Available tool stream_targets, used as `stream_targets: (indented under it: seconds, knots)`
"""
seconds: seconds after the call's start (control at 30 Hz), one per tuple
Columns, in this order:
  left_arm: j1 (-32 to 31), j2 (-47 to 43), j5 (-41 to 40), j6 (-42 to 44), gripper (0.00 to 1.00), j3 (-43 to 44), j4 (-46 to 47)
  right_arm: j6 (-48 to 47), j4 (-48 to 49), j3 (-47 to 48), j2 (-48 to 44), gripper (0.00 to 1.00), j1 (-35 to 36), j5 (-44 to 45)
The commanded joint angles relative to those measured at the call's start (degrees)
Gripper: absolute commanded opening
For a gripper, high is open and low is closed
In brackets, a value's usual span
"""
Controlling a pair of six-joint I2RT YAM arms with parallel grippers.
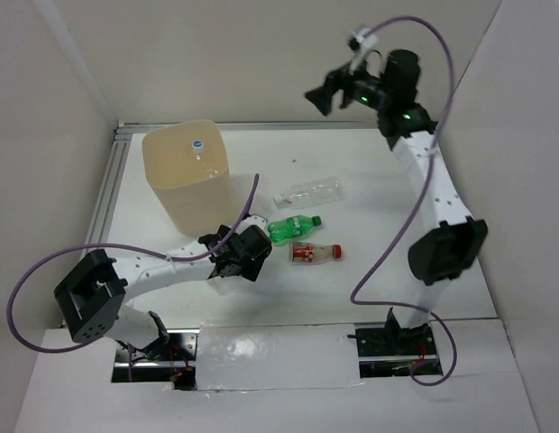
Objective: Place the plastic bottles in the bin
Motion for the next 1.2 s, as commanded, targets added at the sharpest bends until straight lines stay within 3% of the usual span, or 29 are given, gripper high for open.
stream_targets:
  seconds: [0.0,0.17,0.27,0.33,0.37,0.43,0.5,0.57,0.6,0.63,0.7,0.77,0.8,0.87,0.93,1.0,1.17]
  knots:
    - [2.6,2.4,2.1,6.0,1.0,1.5,6.0,-4.9,-5.7,-14.7,-10.7,0.99,-7.4,-5.2]
    - [3.9,7.9,4.6,9.8,1.0,2.0,7.7,-8.7,-5.7,-40.8,-22.5,0.99,-11.9,-7.5]
    - [3.9,11.2,6.3,10.3,0.91,2.6,7.7,-9.4,-6.4,-47.1,-27.6,0.99,-13.1,-8.2]
    - [3.2,11.2,7.4,11.0,0.8,3.2,7.7,-10.7,-7.2,-50.9,-30.3,0.99,-13.1,-8.8]
    - [2.7,11.2,7.9,11.0,0.65,4.0,7.1,-11.5,-8.3,-51.8,-31.1,0.99,-13.1,-8.8]
    - [0.5,10.0,8.5,11.0,0.49,5.1,5.9,-13.9,-9.3,-53.8,-32.8,0.96,-13.7,-9.4]
    - [-1.3,7.0,9.3,11.0,0.33,8.9,4.2,-17.3,-12.6,-54.5,-33.6,0.82,-14.2,-10.2]
    - [-2.9,4.4,10.0,10.5,0.25,13.9,2.7,-22.9,-14.6,-56.0,-34.4,0.69,-15.6,-12.7]
    - [-3.5,3.0,10.0,10.5,0.16,15.7,2.6,-25.0,-16.6,-57.4,-35.3,0.52,-16.1,-13.6]
    - [-3.5,0.5,10.0,11.0,0.11,19.5,2.6,-28.2,-17.2,-58.3,-36.3,0.43,-16.6,-14.2]
    - [-1.8,-1.4,10.6,11.7,0.04,23.5,2.6,-31.0,-18.6,-60.8,-37.4,0.35,-17.5,-15.4]
    - [0.6,-2.6,10.6,13.2,0.04,29.4,2.6,-36.1,-19.2,-62.4,-38.9,0.39,-18.2,-16.9]
    - [1.5,-3.4,10.6,13.7,0.04,31.3,2.6,-38.1,-20.8,-63.9,-39.4,0.45,-18.2,-16.9]
    - [4.6,-4.1,8.7,14.8,0.06,34.7,3.3,-45.0,-22.5,-65.2,-40.1,0.71,-18.2,-18.7]
    - [7.6,-5.0,7.0,16.3,0.08,37.0,6.2,-48.4,-23.9,-67.1,-40.8,0.85,-18.2,-19.3]
    - [13.4,-6.7,4.4,17.2,0.09,37.5,9.5,-52.7,-24.5,-67.6,-40.8,0.92,-16.7,-19.8]
    - [25.6,-7.3,-2.5,18.8,0.13,35.7,17.5,-55.5,-26.2,-67.1,-36.1,0.92,-12.1,-19.3]
